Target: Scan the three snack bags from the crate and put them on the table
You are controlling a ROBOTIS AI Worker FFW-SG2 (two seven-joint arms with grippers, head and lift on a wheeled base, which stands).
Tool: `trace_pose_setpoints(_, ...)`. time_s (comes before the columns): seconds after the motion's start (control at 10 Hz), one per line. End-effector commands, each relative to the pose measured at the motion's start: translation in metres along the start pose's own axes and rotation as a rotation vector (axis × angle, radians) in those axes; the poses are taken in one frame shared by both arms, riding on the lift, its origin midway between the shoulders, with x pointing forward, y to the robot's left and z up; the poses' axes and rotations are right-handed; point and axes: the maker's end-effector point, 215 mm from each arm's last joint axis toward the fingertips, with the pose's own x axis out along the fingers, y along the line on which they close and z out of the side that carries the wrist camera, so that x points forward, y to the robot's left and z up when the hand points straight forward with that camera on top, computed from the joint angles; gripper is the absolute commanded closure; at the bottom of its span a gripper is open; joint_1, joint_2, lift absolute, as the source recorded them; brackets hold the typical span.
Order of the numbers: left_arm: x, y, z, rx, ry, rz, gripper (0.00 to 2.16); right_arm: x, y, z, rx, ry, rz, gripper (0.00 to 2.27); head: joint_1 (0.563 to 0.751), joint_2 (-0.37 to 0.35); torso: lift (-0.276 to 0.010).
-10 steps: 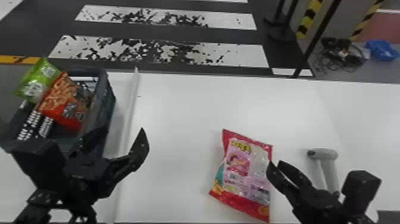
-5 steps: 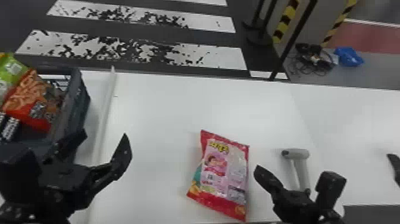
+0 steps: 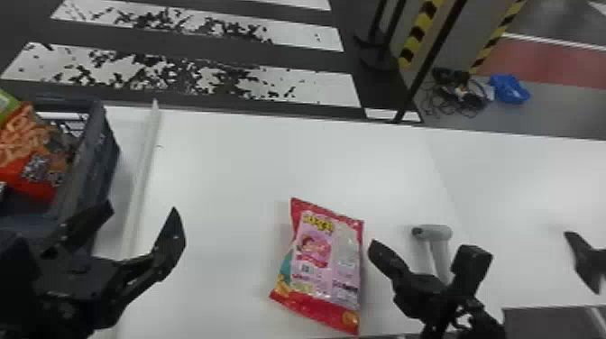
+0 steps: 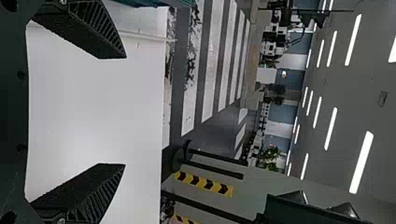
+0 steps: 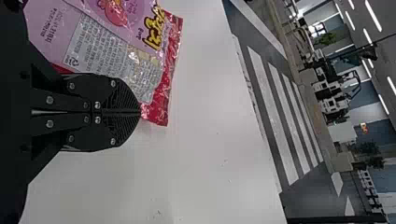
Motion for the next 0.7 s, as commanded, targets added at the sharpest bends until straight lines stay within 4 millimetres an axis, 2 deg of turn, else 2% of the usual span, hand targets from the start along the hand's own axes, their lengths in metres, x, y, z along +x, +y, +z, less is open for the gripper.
trace_pose_setpoints(0.0,0.001,-0.004,0.002,-0.005,-0.006,-0.007,0.03,0.01,0.003,-0.005,-0.013,0.012,0.005,2.25,0.695,-0.197,-0.094)
trace_pose_setpoints(0.3,0.001,-0.002,0.001,-0.008,-0.006,-0.003,0.03,0.023,0.006,-0.002,-0.035,0.007,0.009,2.25,0.695,-0.184,-0.094)
trace_pose_setpoints(0.6,-0.002,0.0,-0.001,-0.01,-0.009,-0.003,0.03,0.034,0.018,0.002,-0.053,0.004,0.02,2.25,0.695,-0.167,-0.094)
